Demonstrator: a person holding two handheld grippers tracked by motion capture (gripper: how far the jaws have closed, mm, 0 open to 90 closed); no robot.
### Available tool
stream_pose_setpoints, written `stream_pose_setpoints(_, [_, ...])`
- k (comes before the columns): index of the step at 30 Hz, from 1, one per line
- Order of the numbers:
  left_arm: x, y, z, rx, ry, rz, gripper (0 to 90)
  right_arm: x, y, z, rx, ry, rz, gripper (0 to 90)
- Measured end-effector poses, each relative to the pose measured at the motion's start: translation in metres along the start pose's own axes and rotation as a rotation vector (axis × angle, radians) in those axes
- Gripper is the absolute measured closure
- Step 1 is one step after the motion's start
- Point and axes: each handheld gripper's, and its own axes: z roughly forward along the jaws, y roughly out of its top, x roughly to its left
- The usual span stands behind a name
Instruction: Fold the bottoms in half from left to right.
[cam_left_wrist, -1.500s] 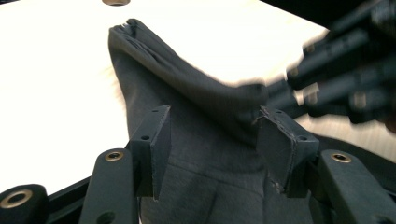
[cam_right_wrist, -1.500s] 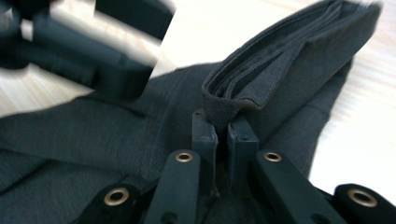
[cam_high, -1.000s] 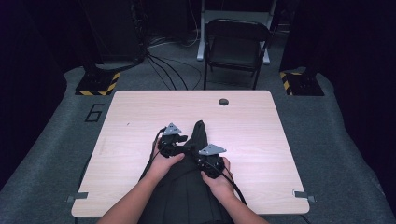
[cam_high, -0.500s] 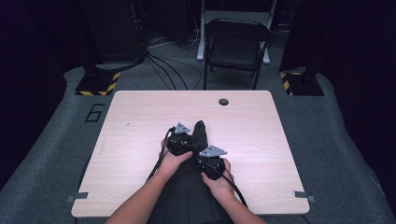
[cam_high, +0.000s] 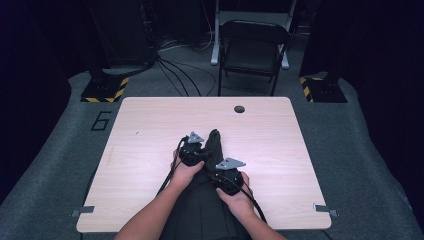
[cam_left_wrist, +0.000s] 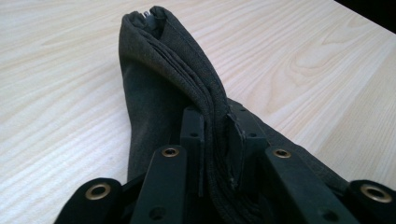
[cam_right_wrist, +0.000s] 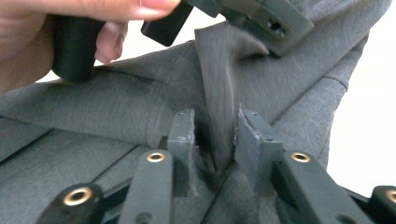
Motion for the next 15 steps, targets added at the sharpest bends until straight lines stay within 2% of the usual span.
stream_pose_setpoints(3, [0.002, 0.004, -0.005, -0.021, -0.009, -0.013, 79.1, -0.001, -0.001, -0.005, -0.001, 0.024, 0.028, 60.9])
stream_pose_setpoints(5, [0.004, 0.009, -0.010, -0.024, -0.007, 0.012, 79.6, -0.001, -0.001, -0.007, -0.004, 0.034, 0.031, 59.6])
stream_pose_setpoints(7, [0.004, 0.014, -0.013, -0.029, -0.012, 0.017, 80.1, 0.001, -0.002, -0.010, 0.000, 0.044, 0.041, 58.3])
stream_pose_setpoints(11, [0.006, 0.026, -0.025, -0.036, -0.010, 0.049, 80.5, 0.004, -0.005, -0.010, 0.022, 0.063, 0.038, 56.0])
stream_pose_setpoints(15, [0.010, 0.036, -0.035, -0.050, -0.011, 0.057, 80.8, 0.007, -0.009, -0.006, 0.048, 0.068, 0.007, 55.5])
